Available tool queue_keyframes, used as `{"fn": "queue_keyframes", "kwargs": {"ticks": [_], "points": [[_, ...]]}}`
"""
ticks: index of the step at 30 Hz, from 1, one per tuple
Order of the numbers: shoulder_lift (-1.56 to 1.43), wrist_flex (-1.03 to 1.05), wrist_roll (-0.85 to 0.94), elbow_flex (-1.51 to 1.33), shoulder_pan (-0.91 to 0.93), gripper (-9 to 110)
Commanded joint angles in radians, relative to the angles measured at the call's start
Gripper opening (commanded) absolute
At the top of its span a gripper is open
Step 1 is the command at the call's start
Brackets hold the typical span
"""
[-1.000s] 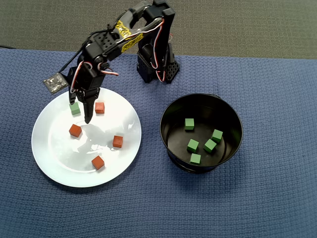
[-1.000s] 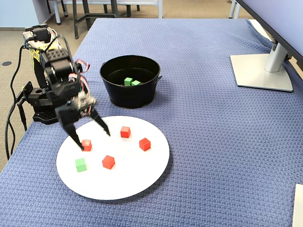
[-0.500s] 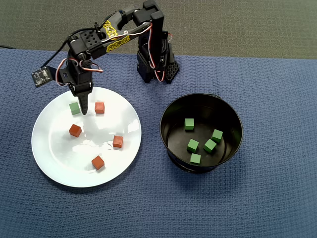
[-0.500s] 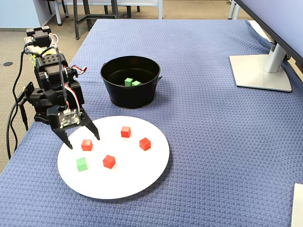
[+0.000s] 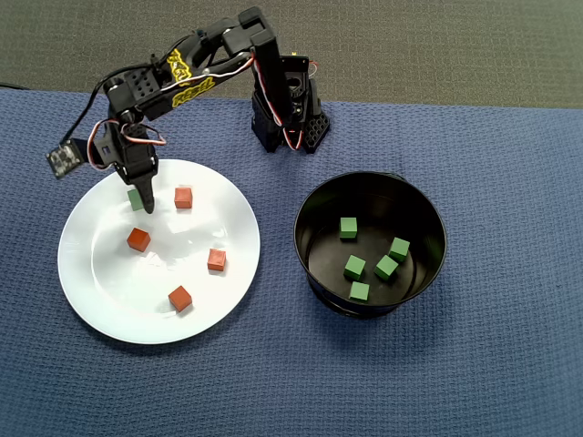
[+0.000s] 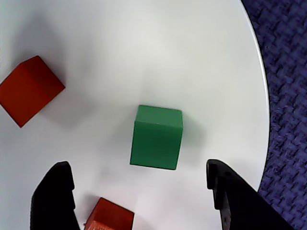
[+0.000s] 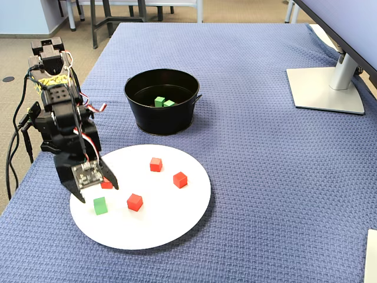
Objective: Pick up the green cubes from the white plate and place them in the black recipient
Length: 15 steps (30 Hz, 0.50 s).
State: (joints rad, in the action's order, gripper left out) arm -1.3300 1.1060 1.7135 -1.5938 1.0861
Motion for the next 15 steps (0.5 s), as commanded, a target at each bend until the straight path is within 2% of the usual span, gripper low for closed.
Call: {"fn": "queue_keyframes", "kwargs": {"ticks": [1,8,15], "points": [[0.023,-0.077,0.089,0.054,0.028,29],[0.061,-0.103,0.078,0.052,0.021,27],[0.054,-0.141,0.060,0.009,0.014,21]]}}
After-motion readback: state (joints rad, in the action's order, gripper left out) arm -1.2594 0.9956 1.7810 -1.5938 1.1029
